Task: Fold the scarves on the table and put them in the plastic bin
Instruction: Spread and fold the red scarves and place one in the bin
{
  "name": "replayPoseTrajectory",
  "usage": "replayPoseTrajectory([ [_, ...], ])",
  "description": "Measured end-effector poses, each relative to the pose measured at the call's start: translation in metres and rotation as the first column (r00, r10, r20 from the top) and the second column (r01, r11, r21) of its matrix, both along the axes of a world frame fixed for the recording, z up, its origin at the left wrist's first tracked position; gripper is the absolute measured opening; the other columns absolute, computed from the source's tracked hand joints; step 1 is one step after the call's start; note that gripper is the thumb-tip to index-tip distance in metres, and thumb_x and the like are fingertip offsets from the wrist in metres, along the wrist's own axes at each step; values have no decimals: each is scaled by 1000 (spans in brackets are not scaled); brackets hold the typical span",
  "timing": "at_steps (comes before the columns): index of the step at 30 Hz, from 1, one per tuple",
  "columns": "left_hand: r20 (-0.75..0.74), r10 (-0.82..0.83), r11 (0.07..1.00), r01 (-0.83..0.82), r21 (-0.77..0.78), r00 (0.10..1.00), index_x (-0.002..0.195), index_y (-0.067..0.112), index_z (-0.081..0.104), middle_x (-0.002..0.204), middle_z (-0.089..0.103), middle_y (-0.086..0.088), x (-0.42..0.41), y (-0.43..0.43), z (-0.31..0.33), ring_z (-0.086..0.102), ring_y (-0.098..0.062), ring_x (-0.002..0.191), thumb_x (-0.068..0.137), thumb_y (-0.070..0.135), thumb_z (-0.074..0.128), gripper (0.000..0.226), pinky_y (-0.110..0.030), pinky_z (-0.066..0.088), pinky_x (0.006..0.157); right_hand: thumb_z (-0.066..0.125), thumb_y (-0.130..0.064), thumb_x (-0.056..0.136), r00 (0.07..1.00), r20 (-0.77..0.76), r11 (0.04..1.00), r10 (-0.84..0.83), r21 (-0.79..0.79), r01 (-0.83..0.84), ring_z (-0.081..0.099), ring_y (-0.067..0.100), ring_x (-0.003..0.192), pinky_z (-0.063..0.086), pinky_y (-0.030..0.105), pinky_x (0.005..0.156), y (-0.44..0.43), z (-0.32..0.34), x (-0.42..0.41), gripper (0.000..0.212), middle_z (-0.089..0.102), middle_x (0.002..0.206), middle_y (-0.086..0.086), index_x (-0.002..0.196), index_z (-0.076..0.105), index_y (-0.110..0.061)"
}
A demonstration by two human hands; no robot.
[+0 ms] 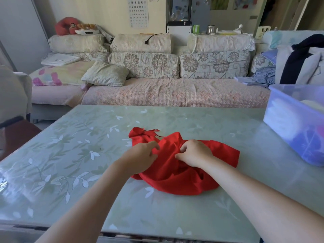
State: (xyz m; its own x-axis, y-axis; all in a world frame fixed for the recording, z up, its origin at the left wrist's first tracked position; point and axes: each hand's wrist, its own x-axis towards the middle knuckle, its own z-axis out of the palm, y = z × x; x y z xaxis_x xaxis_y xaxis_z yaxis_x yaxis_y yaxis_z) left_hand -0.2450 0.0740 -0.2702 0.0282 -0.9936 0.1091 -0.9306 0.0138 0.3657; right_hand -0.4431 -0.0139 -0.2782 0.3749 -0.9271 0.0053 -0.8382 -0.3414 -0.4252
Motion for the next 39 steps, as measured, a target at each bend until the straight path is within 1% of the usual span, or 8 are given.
replayPoseTrajectory([
  [5, -30, -74, 968, 64, -242, 997, 143, 36, 38, 138, 46, 4, -19, -23, 1, 50, -23, 122, 86, 8, 55, 66, -41, 47, 94, 73, -34, 76, 898, 385, 956, 210, 112, -272, 59, 5, 72, 46, 31, 73, -4, -1, 12, 15, 65, 70, -12, 68, 65, -24],
  [9, -130, -116, 990, 103, -96, 985, 152, 41, 25, 153, 33, 1, -14, -32, 17, 33, -21, 138, 79, -9, 45, 91, -35, 28, 113, 70, -22, 73, 686, 687, 868, 238, 167, -468, 55, 12, 82, 41, 29, 81, 2, 16, 6, 9, 61, 71, 3, 67, 62, -22],
  [12, -119, -155, 985, 163, 57, 981, 115, 30, 65, 109, 67, 6, -5, -31, 22, 59, -13, 103, 78, 0, 54, 49, -29, 45, 90, 69, -19, 75, 621, 759, 804, 197, 238, -545, 52, 13, 78, 39, 28, 81, 6, 27, -6, 5, 59, 75, -2, 76, 66, -16],
  [15, 6, -140, 989, 140, 53, 990, 63, 21, 51, 66, 55, 8, 5, -24, 18, 53, -14, 66, 79, 5, 64, 26, -25, 38, 65, 70, -10, 82, 603, 791, 786, 100, 309, -535, 67, 21, 83, 51, 37, 84, 2, 24, -10, 12, 71, 92, 3, 94, 66, -13],
  [21, 239, 77, 975, -124, 185, 968, 99, 18, 65, 96, 65, -1, 40, 8, 40, 56, -21, 85, 87, 6, 44, 27, -28, 42, 68, 52, -6, 85, 915, 297, 959, 273, -8, -284, 63, 10, 107, 48, 34, 99, -7, -3, -5, 37, 67, 115, -11, 102, 60, -38],
  [28, 401, 253, 766, -435, 473, 881, 81, 16, 62, 85, 64, 0, 61, 46, 42, 57, -18, 78, 91, 34, 40, 30, -26, 40, 66, 60, -26, 80, 883, -210, 907, 420, 51, -419, 25, 21, 149, 23, 43, 119, 2, -19, 17, 91, 22, 163, -1, 157, 12, -32],
  [32, 216, 162, 986, -164, -8, 963, 110, 28, 63, 118, 56, 2, 36, 30, 24, 51, -23, 116, 89, 47, 52, 30, -36, 40, 95, 54, -19, 79, 864, -252, 899, 435, 179, -400, 21, 18, 151, 19, 41, 122, 3, -18, 20, 92, 22, 164, 0, 158, 10, -34],
  [39, 209, -137, 977, 98, 188, 968, 139, 37, 48, 138, 55, 4, -7, -15, -21, 50, -23, 127, 89, 35, 59, 51, -41, 40, 104, 38, -5, 95, 846, -407, 939, 344, 134, -318, 24, 16, 150, 20, 29, 121, -24, -18, 2, 66, 17, 165, -8, 157, 29, -27],
])
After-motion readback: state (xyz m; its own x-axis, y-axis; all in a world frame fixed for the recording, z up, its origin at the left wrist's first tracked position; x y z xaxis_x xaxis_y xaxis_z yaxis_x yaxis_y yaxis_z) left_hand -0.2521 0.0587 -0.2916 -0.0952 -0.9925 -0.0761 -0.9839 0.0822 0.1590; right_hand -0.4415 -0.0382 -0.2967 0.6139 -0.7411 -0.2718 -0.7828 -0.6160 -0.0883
